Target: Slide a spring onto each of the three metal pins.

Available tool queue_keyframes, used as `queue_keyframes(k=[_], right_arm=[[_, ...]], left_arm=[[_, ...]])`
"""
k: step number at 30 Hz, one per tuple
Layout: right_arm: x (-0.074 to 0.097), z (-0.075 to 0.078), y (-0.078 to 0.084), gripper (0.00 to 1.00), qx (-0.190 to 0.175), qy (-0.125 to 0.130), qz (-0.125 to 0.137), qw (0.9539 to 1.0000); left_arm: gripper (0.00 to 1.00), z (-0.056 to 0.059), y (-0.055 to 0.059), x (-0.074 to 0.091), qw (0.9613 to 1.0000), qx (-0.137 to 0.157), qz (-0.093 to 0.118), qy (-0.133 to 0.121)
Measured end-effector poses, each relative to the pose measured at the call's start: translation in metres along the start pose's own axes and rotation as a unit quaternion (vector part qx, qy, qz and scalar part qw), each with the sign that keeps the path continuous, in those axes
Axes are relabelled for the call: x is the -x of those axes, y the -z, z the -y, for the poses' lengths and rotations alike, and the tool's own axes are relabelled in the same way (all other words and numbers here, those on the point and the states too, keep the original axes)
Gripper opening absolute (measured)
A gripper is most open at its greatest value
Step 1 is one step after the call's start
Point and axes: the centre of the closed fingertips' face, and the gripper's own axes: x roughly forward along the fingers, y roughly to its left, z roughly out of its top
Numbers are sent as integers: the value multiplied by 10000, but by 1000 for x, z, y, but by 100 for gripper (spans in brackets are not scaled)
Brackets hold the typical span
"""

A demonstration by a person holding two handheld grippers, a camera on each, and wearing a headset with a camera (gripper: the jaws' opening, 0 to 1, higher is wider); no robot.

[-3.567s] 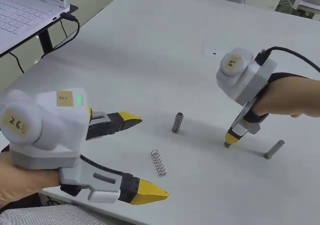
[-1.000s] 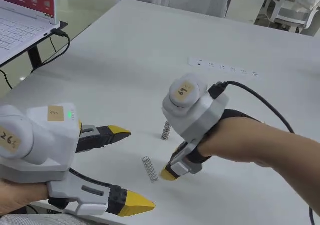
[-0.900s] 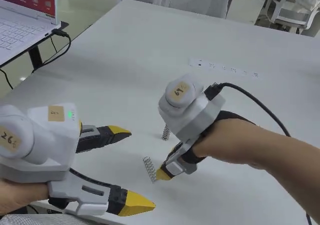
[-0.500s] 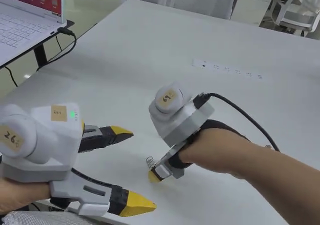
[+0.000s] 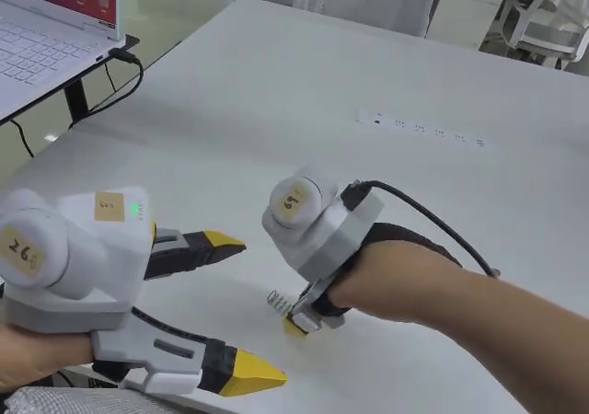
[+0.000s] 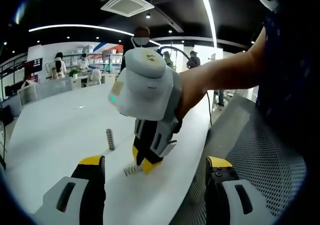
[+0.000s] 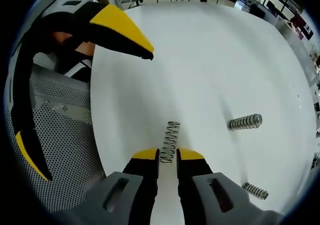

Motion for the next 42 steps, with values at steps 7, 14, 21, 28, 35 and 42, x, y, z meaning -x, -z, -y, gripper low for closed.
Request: queue_keyframes(k=[7,14,21,28,35,42], right_arm=[[1,-1,3,9,241,39,-23,9997],[15,-1,6,8,366,16,103,9993],[48,-8,8,8,540,-174,321,9979],[83,-20,8,8,917,-370,567,9935],[101,-32,11,8,1432,-523,625,9863],[105,-40,13,8,1911,-590,665,9775]], left_arm=[[78,1,1,0,10000,-3,-16,-2],[77,1,3,0,9999,-55,-99,13],[71,3,-2,-6,9997,-195,-125,96],[58,8,-10,-10,9990,-364,-50,249],[33,16,-23,-13,9978,-442,153,476],[14,23,-26,-15,9964,-501,185,661]])
